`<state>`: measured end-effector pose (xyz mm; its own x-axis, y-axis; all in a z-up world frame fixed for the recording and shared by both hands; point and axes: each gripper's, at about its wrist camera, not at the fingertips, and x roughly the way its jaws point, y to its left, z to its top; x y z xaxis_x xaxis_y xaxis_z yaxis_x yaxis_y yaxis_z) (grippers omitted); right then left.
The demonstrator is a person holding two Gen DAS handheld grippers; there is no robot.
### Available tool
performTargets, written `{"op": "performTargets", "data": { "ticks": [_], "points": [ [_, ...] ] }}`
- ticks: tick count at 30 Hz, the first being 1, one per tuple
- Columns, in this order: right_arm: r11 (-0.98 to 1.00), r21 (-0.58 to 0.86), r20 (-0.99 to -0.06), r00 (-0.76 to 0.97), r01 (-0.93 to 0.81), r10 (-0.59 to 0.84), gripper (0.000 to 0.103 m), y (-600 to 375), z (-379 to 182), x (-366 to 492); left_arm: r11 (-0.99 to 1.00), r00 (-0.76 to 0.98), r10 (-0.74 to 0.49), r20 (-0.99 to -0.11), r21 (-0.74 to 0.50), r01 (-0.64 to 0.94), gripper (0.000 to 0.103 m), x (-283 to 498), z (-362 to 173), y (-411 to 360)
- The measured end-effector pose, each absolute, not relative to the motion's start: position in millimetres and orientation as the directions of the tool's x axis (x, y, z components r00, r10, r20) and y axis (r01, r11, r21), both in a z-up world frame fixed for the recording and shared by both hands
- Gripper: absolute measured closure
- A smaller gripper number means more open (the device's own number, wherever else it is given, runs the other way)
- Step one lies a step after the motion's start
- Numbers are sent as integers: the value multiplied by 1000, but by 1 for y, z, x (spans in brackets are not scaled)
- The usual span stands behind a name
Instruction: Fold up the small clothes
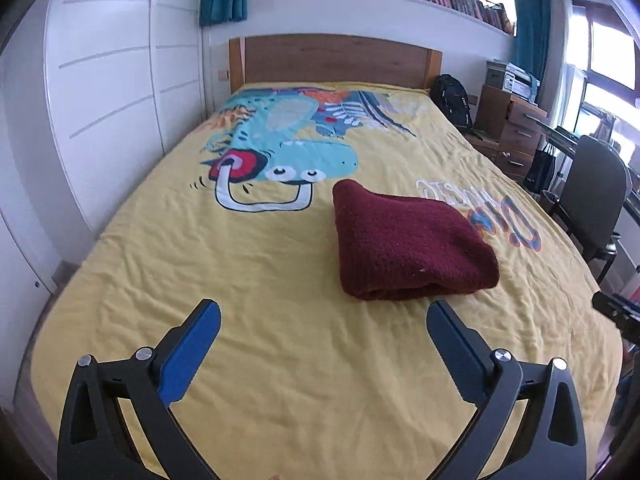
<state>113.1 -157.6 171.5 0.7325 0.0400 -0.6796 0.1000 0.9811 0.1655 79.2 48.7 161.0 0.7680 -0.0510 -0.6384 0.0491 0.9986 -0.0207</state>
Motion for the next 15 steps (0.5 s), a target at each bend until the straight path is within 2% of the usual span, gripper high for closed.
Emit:
{"op": "performTargets", "data": {
  "ticks": [15],
  "points": [
    [985, 134, -591, 807, 105, -6, 1, -145, 212, 45, 999, 829, 24, -559, 44, 0, 1, 13, 184, 52]
  ]
}}
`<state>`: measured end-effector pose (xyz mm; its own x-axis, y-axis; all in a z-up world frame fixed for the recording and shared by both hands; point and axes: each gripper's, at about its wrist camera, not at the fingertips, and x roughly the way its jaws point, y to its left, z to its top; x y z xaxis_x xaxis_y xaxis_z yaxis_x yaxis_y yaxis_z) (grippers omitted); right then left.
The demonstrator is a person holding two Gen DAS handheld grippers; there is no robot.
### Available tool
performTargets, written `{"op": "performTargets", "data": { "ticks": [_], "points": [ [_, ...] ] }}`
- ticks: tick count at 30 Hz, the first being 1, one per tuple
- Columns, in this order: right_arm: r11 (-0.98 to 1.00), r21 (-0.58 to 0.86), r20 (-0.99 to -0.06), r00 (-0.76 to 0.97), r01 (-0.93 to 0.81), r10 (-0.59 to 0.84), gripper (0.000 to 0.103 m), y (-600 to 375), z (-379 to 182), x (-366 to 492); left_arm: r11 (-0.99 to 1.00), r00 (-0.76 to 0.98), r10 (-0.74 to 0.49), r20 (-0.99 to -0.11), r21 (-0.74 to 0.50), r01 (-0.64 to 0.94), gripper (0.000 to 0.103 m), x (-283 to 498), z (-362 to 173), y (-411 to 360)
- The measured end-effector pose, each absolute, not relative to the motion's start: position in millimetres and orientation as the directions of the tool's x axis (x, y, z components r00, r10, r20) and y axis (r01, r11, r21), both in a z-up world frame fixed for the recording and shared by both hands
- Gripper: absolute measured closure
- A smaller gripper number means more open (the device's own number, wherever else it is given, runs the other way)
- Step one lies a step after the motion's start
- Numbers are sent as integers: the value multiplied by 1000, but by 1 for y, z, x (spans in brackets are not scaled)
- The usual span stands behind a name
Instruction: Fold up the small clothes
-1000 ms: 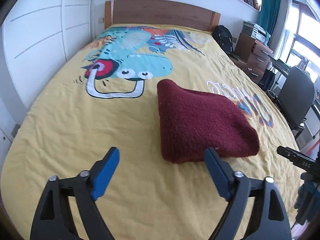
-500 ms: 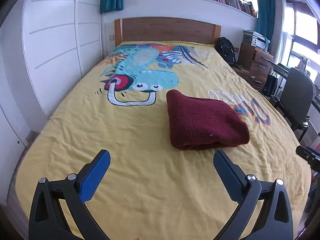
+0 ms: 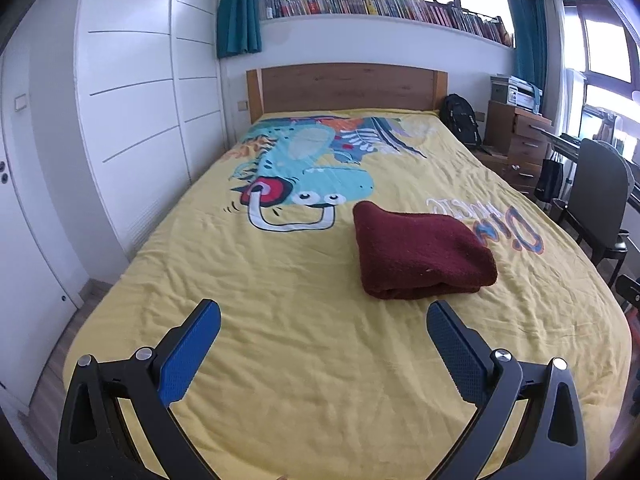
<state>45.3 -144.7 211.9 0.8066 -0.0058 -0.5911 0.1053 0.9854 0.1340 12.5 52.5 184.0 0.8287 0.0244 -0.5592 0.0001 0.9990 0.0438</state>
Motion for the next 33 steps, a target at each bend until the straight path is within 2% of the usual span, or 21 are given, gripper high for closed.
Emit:
{"op": "performTargets", "data": {
  "ticks": [15, 21, 33],
  "points": [
    [984, 142, -577, 817, 107, -5, 1, -146, 212, 15, 999, 863, 29, -504, 29, -16, 1, -18, 198, 56],
    [984, 138, -568, 823, 109, -12, 1, -148, 214, 8, 997, 871, 68, -486, 72, -38, 1, -24, 199, 48],
    [984, 133, -562, 827, 121, -25, 1, -149, 214, -1, 996, 876, 76, -475, 80, -43, 1, -29, 199, 46]
  ]
}}
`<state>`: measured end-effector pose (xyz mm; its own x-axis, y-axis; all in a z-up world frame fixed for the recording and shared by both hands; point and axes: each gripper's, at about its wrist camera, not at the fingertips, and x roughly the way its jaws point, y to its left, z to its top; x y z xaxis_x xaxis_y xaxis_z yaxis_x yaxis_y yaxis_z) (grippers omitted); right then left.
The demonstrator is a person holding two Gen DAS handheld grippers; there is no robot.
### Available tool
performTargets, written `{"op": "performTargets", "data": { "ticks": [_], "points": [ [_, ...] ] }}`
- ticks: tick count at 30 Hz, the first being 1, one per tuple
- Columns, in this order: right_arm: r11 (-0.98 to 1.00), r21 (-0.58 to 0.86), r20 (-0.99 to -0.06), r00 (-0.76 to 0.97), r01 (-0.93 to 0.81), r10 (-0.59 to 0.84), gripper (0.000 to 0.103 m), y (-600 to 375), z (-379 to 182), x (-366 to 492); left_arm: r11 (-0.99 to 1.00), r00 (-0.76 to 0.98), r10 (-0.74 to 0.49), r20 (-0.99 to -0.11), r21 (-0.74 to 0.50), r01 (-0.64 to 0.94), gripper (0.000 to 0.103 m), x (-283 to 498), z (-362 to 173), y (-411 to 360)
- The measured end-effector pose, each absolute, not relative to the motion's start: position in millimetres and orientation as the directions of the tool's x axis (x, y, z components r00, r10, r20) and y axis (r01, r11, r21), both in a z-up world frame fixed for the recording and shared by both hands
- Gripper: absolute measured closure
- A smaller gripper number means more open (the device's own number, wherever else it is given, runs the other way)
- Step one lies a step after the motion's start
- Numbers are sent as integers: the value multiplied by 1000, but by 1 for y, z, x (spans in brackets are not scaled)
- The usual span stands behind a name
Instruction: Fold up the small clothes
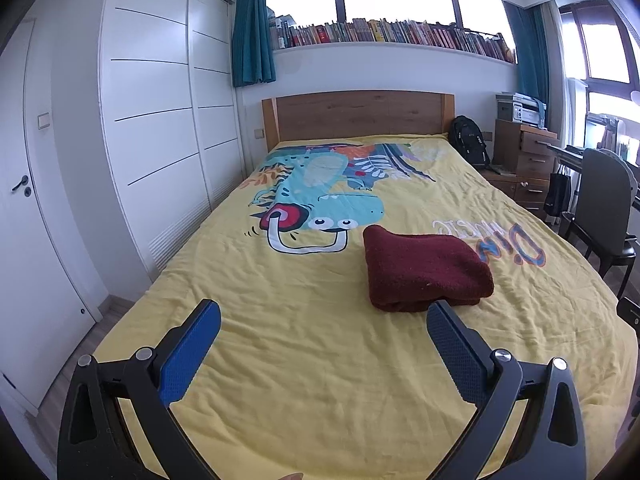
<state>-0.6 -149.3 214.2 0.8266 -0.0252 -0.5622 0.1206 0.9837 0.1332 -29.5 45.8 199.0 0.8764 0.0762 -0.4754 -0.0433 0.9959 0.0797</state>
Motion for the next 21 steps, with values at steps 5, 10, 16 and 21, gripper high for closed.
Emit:
{"op": "performTargets", "data": {
  "ticks": [5, 10, 16, 21],
  "points": [
    [984, 128, -566, 823, 127, -33, 1, -151, 212, -2, 997, 875, 73, -478, 69, -46, 1, -32, 199, 44],
    [983, 127, -571, 820, 136, -40, 1, -152, 210, -3, 997, 877, 70, -476, 67, -43, 1, -32, 200, 45],
    [982, 123, -569, 821, 146, -51, 1, -155, 210, -4, 996, 881, 77, -467, 66, -52, 1, -35, 201, 47],
    [980, 122, -568, 821, 156, -59, 1, -157, 210, -5, 997, 880, 77, -468, 64, -53, 1, -36, 200, 47]
  ]
}}
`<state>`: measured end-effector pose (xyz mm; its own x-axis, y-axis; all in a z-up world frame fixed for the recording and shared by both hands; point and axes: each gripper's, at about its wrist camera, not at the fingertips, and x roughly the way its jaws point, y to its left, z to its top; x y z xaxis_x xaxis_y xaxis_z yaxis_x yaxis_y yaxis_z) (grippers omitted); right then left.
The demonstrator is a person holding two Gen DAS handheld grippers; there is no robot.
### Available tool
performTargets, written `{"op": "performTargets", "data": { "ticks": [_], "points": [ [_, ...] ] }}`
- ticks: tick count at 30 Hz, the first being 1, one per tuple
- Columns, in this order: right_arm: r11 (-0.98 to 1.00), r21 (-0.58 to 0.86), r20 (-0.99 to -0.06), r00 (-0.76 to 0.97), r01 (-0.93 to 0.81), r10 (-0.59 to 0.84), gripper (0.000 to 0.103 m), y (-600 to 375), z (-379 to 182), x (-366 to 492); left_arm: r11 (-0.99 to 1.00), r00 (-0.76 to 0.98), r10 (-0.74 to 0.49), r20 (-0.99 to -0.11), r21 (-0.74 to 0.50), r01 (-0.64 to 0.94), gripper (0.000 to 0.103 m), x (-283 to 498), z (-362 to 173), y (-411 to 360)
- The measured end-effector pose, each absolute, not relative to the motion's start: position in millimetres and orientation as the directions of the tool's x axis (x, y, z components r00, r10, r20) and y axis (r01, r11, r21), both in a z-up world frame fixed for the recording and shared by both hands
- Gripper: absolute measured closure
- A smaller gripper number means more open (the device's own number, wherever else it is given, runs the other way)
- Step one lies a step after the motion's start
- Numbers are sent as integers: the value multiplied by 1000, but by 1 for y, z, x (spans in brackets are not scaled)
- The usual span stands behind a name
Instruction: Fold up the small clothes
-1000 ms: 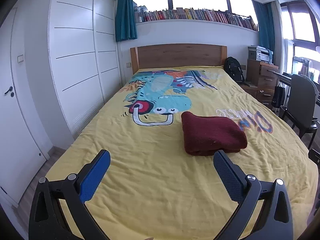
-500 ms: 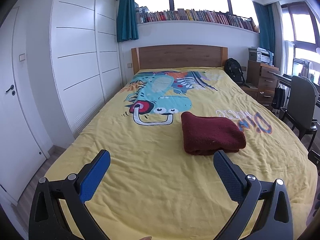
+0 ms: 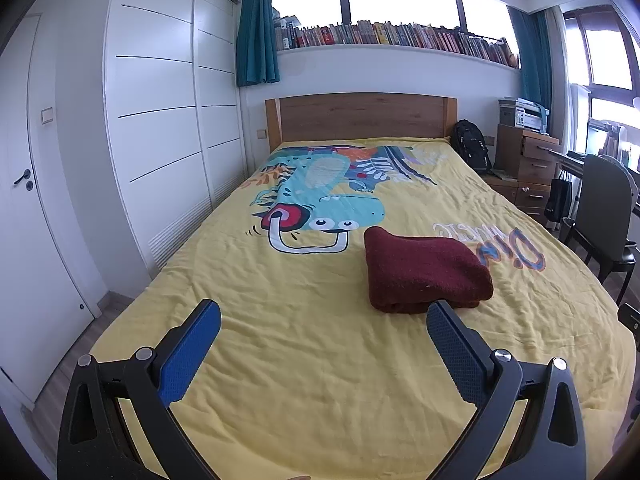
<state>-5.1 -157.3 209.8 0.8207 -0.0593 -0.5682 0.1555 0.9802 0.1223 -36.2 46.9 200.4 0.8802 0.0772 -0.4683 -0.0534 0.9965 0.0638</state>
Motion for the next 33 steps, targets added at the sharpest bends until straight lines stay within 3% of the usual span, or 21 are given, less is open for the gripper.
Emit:
{"op": "performTargets", "data": {
  "ticks": [33],
  "points": [
    [976, 124, -569, 818, 182, -80, 1, -164, 212, -9, 997, 875, 77, -478, 63, -53, 1, -33, 195, 47]
  ]
}}
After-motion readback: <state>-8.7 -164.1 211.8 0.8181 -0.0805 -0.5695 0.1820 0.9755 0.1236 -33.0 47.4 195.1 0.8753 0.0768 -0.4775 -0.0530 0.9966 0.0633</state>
